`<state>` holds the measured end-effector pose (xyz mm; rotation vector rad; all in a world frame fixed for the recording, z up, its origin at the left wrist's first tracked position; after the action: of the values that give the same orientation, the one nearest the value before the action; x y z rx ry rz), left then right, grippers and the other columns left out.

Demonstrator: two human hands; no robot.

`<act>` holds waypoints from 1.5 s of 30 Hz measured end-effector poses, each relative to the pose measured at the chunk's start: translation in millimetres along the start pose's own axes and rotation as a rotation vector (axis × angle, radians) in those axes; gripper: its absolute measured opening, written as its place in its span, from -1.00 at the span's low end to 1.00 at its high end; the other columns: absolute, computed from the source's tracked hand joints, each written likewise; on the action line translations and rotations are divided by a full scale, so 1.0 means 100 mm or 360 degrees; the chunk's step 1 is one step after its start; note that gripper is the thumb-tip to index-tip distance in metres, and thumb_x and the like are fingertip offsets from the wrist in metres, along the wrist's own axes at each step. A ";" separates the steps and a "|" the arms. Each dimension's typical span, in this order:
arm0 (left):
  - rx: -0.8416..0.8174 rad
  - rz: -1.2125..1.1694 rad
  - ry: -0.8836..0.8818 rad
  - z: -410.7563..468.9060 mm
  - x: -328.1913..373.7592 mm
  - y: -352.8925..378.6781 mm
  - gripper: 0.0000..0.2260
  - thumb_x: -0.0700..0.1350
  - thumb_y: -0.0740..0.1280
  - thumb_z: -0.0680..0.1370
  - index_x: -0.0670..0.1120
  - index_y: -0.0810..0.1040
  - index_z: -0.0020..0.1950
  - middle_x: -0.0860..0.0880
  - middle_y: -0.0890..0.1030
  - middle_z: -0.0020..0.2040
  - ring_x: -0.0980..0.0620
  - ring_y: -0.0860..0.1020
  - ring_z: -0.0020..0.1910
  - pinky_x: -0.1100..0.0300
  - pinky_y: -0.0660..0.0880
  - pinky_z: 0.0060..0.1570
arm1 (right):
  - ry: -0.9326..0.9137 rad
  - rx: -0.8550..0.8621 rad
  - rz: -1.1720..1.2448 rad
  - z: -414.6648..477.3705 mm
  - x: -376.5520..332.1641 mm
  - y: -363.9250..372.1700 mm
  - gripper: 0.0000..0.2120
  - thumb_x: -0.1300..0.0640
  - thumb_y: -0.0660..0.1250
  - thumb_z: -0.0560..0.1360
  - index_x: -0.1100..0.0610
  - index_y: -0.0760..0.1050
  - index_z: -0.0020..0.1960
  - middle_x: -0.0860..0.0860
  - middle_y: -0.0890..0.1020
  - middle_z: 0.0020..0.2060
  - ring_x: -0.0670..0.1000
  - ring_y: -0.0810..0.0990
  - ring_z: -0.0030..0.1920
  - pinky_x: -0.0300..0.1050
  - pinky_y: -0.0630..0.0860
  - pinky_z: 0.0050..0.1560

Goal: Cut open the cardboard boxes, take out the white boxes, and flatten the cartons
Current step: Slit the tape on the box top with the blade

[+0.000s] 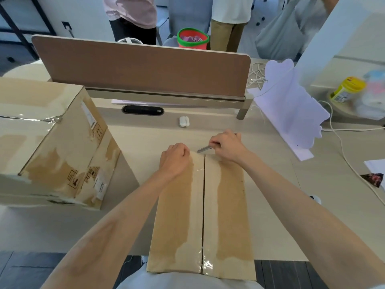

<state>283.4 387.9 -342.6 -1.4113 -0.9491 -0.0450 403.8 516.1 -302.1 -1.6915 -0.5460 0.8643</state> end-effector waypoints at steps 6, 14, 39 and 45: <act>0.0005 0.0000 -0.0014 0.00 0.00 0.01 -0.82 -0.14 0.06 0.62 0.00 0.44 -0.02 0.09 0.55 0.11 0.02 0.41 0.16 0.11 0.28 0.11 | -0.0069 -0.0024 -0.0103 0.06 -0.10 -0.05 -0.76 0.24 0.15 0.47 -0.02 0.52 -0.20 -0.12 0.54 -0.28 0.06 0.33 0.03 -0.06 0.10 -0.13; 0.0045 0.0022 0.0013 0.00 -0.01 0.01 -0.83 -0.15 0.06 0.62 0.02 0.41 -0.06 0.08 0.55 0.09 0.01 0.42 0.13 0.13 0.26 0.03 | -0.0147 -0.0229 -0.0336 0.14 -0.14 -0.14 -0.77 0.26 0.16 0.44 -0.03 0.49 -0.21 -0.05 0.58 -0.19 0.04 0.27 0.02 -0.03 0.10 -0.09; -0.0033 0.0103 0.0087 0.12 0.23 0.09 -0.74 -0.22 0.08 0.57 -0.03 0.53 0.07 0.03 0.61 0.07 0.01 0.46 0.20 -0.05 -0.06 0.47 | -0.0164 -0.0163 -0.0284 0.18 -0.09 -0.10 -0.77 0.18 0.17 0.50 -0.02 0.59 -0.10 -0.09 0.63 -0.15 0.05 0.32 0.07 -0.01 0.11 -0.07; 0.0029 -0.0051 0.0043 0.16 0.18 0.08 -0.71 -0.26 0.08 0.53 -0.02 0.56 0.01 0.03 0.66 -0.04 0.02 0.53 0.08 0.17 0.15 0.11 | -0.0059 -0.0097 -0.0095 0.15 -0.01 -0.06 -0.78 0.23 0.17 0.45 0.04 0.56 -0.19 -0.07 0.61 -0.24 0.05 0.36 0.00 -0.03 0.10 -0.14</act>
<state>290.9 411.8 -340.5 -1.3756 -0.9478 -0.0791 392.1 526.0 -298.1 -1.7083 -0.6504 0.8452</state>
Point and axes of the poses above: each hand's wrist, its own z-axis towards the middle knuckle, its own y-axis out of the palm, x = y × z, the point moved 7 cm from there along z, towards the middle knuckle
